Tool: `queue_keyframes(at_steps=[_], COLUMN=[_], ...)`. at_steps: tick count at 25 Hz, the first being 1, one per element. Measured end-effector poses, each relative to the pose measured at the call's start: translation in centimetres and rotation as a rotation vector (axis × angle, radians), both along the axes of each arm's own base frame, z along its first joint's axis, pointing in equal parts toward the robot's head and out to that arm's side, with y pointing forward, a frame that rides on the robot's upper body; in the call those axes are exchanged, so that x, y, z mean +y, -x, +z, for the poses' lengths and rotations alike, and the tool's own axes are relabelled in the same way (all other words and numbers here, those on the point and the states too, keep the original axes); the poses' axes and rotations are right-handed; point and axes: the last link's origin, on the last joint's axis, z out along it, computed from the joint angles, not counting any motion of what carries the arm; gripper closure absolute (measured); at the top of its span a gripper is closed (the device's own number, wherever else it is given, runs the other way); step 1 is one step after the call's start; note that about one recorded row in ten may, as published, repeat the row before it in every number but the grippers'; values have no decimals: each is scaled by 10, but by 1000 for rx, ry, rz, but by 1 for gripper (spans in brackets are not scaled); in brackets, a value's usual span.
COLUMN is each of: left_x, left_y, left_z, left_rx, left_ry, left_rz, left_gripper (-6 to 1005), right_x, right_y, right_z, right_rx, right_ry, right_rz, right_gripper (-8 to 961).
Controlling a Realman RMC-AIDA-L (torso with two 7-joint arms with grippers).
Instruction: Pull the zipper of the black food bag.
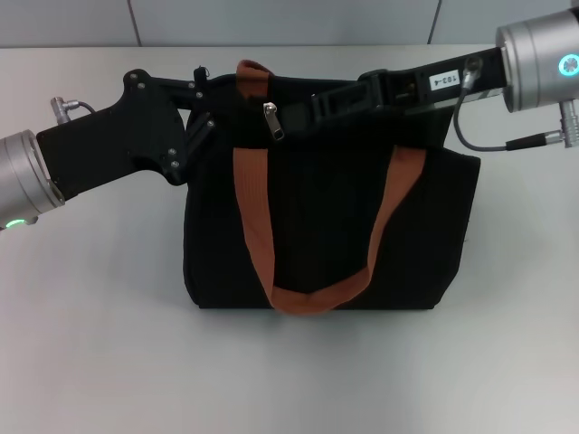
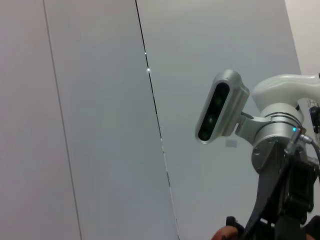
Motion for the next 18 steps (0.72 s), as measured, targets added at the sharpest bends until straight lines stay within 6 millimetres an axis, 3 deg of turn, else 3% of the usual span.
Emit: queue_keyframes(at_steps=[1, 11, 18], left_x=[0, 0, 6], left_y=[0, -1, -12], left_z=[0, 1, -3], left_rx=[0, -2, -19], left_ry=[0, 2, 25], left_rz=[0, -6, -26], left_gripper=[994, 993, 993], right_x=[0, 5, 5], right_y=[1, 9, 23], right_z=[-2, -11, -17], right_rx=[-10, -69, -83], right_ry=[-4, -45, -53], right_rz=[7, 50, 102], right_gripper=[563, 563, 566])
